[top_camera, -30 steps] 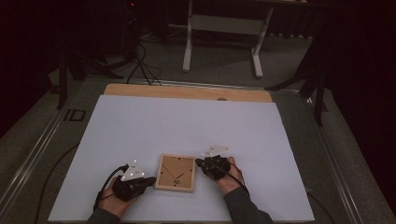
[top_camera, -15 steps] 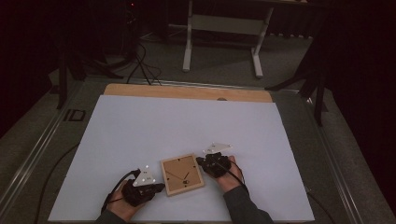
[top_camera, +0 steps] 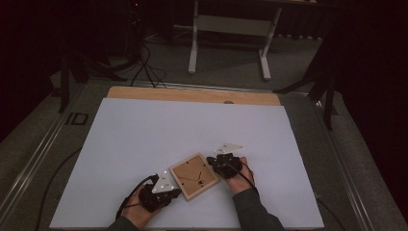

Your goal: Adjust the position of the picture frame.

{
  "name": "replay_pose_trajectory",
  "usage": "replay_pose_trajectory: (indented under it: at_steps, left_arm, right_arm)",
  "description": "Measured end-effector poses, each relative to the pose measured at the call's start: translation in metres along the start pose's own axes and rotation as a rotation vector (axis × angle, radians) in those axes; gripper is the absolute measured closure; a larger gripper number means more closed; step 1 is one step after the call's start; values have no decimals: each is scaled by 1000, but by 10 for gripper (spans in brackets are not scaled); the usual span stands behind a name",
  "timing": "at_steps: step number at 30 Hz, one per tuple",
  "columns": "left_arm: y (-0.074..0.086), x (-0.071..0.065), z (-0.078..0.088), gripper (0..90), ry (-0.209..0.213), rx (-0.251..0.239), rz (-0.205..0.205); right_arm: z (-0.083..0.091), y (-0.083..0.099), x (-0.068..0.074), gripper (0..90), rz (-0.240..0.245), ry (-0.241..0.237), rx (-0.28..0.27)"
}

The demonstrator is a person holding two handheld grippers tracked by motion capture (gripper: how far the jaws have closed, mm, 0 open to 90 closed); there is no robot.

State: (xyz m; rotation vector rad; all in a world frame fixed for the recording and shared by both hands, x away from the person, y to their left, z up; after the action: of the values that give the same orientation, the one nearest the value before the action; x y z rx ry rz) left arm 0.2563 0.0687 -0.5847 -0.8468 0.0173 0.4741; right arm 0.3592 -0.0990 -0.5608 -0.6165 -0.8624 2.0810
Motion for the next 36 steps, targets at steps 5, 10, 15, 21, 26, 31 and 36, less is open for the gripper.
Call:
replay_pose_trajectory:
  at_steps: [5, 10, 15, 21, 26, 31, 36]
  left_arm:
    - [-5, 1, -5, 893, 3, 0, -3]
    - [-15, 2, -15, 893, 9, 1, -13]
    - [-22, 3, -26, 893, 2, -1, 5]
    - [-32, 4, -37, 892, 10, -22, 45]
    - [-39, 6, -43, 892, 7, -10, 39]
    - [-41, 6, -39, 893, -4, -20, 36]
    - [-45, 19, -15, 896, -37, -89, 66]
  right_arm:
    - [15, 0, -2, 899, 31, 0, -23]
    - [27, 3, -1, 899, 51, -8, -37]
    - [39, 14, -1, 899, 71, -5, -33]
    - [44, 24, -6, 899, 59, 0, -19]
    - [45, 29, -10, 899, 41, 6, -3]
    - [43, 34, -12, 899, 26, 11, 14]
    - [43, 35, -11, 899, 11, 7, 28]
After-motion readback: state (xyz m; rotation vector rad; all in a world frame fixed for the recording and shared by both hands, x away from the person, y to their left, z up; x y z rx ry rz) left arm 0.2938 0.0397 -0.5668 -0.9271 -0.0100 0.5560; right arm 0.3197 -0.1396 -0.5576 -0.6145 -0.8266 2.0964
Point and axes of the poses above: each handheld gripper's, and its own axes: z roughly backward along the jaws, y roughly out of its underside, x roughly to its left, the point moved 7 cm from there along -z, roughly forward along the jaws, and after that the axes turned 14 degrees about y, right-handed, at the moved point
